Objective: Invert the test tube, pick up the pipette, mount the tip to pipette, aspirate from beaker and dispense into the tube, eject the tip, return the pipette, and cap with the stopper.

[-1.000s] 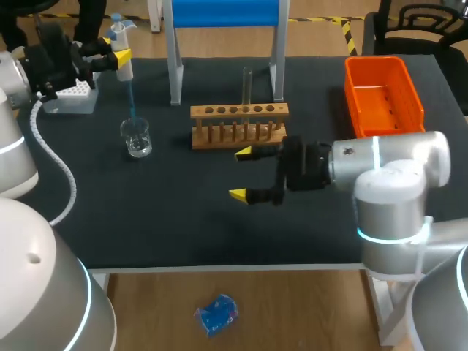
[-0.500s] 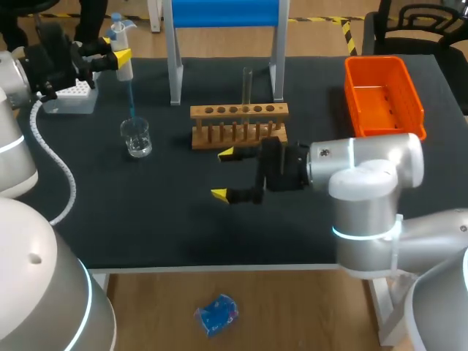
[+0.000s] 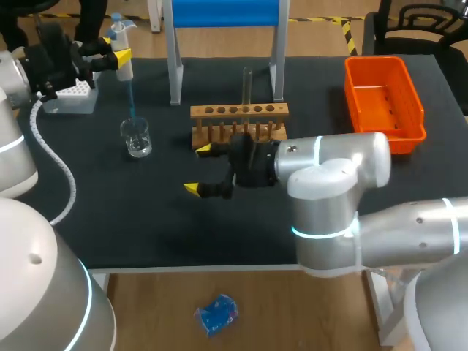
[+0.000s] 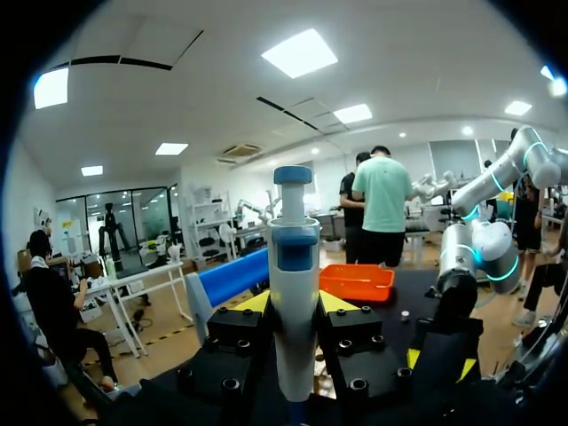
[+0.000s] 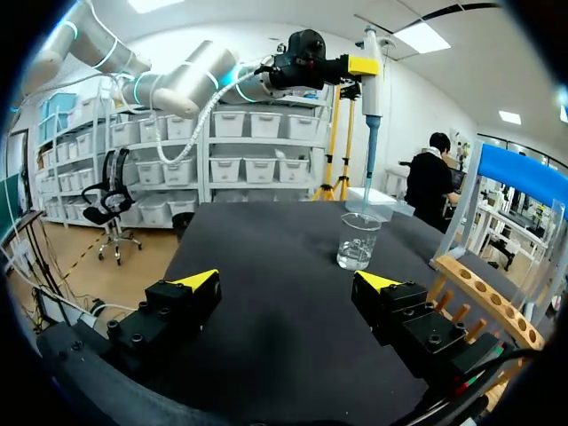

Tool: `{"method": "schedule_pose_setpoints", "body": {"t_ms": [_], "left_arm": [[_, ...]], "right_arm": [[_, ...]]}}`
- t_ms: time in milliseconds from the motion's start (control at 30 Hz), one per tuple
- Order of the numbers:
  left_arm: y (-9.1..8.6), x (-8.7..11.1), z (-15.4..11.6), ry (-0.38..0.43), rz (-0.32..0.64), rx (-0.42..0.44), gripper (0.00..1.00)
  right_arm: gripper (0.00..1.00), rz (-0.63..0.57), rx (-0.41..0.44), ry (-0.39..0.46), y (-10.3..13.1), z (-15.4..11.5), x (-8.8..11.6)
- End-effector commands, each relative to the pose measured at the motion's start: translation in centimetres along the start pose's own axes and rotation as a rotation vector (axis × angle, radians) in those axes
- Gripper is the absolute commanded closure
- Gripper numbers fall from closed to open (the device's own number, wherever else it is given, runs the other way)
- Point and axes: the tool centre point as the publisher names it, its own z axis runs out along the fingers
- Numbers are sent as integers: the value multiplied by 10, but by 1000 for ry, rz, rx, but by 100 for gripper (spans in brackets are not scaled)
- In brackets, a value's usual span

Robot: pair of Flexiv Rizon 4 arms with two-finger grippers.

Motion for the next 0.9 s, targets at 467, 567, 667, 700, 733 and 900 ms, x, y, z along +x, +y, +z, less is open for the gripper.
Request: {"method": "schedule_pose_setpoints", "body": {"t_ms": [467, 567, 667, 700, 733, 900], "left_arm": [[0, 0, 0, -1, 1, 2, 100], [0, 0, 0, -1, 1, 2, 100], [0, 0, 0, -1, 1, 2, 100], [0, 0, 0, -1, 1, 2, 100], [0, 0, 0, -1, 1, 2, 100], [0, 0, 0, -1, 1, 2, 100]], "right_arm": [[0, 50, 25, -75, -11, 80, -11], [0, 51, 29, -80, -14, 85, -15], [0, 53, 35, -86, -17, 88, -18], [0, 53, 36, -88, -18, 89, -19], [0, 54, 36, -89, -19, 90, -20], [0, 59, 47, -97, -22, 92, -23]]}}
